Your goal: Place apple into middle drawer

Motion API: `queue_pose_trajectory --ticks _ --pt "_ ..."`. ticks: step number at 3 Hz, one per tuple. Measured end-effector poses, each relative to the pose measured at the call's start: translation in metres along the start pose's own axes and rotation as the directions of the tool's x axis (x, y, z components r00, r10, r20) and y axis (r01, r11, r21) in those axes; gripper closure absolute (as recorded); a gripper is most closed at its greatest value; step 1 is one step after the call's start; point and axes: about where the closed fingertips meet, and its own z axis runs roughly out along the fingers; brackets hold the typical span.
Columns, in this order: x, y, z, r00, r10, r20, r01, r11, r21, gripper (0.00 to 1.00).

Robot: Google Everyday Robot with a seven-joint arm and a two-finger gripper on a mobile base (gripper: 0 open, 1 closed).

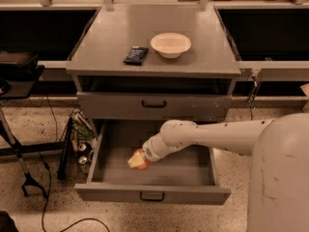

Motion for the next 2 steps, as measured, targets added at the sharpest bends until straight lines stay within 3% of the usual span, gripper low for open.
queue_pose_trajectory --ticks 1,2 --pt "0.011 -0.005 0.024 0.999 0.050 0.005 -0.050 0.9987 -0.006 0.84" --pt "0.020 -0.009 0.035 0.997 0.080 0.006 -0.080 0.9968 -0.008 0.61"
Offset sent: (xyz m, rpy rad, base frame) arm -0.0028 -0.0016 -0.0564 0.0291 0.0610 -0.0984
